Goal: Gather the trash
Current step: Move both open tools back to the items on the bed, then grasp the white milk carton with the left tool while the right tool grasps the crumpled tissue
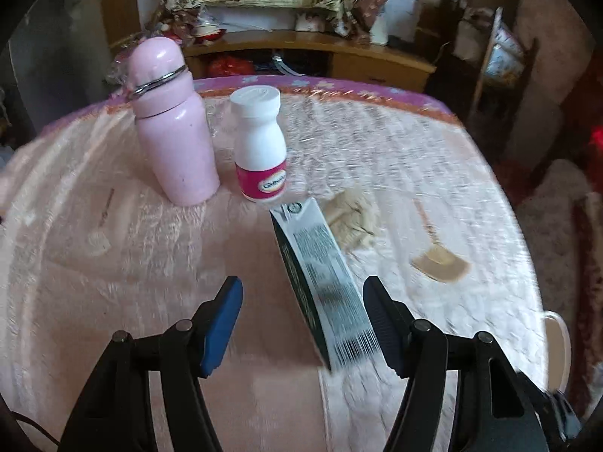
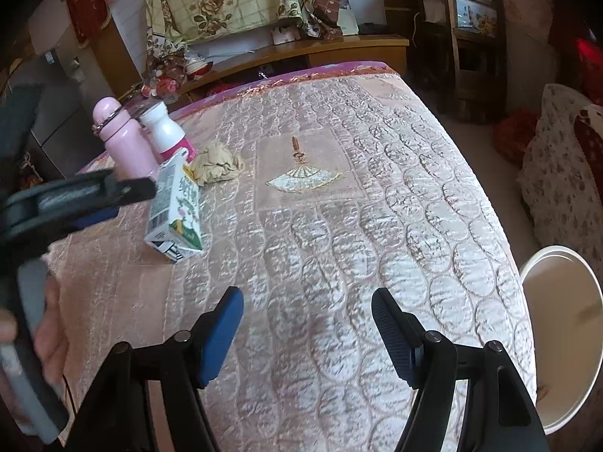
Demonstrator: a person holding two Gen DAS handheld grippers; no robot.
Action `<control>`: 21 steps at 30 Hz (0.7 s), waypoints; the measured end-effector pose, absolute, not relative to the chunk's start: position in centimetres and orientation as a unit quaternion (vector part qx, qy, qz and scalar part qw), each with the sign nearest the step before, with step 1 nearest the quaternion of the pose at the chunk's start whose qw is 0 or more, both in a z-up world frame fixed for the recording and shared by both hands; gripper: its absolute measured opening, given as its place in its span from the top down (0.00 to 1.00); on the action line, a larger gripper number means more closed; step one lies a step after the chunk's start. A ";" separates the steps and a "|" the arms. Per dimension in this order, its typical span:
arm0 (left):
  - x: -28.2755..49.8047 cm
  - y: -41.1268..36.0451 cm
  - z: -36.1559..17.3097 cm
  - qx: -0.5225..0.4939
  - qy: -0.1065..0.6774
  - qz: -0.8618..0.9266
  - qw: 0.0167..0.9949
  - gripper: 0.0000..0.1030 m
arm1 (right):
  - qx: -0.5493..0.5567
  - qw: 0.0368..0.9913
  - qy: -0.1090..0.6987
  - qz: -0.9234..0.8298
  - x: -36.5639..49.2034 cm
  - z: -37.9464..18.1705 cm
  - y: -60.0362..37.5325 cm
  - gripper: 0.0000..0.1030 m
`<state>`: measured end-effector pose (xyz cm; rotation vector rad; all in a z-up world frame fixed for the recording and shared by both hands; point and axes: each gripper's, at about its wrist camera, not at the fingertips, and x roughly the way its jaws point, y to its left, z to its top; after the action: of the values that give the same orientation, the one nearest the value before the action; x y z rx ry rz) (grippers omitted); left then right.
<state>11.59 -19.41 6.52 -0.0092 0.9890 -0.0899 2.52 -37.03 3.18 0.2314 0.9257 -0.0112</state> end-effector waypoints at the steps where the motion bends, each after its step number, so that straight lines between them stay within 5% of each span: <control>1: 12.2 -19.5 5.9 -0.004 0.479 -0.038 0.877 0.32 | 0.114 0.887 0.447 -0.005 2.7 3.0 -37.2 0.28; 18: 11.8 -8.4 5.4 -0.095 0.496 -0.033 0.862 0.32 | 0.093 0.884 0.456 0.051 9.1 2.6 -32.1 0.28; 21: 11.8 -8.7 5.3 -0.115 0.501 -0.050 0.857 0.23 | 0.095 0.882 0.459 0.048 11.3 2.4 -31.7 0.28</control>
<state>11.75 -8.66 5.31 -0.2419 1.0518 -0.1053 11.26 -31.70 2.44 0.1975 0.9560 0.1006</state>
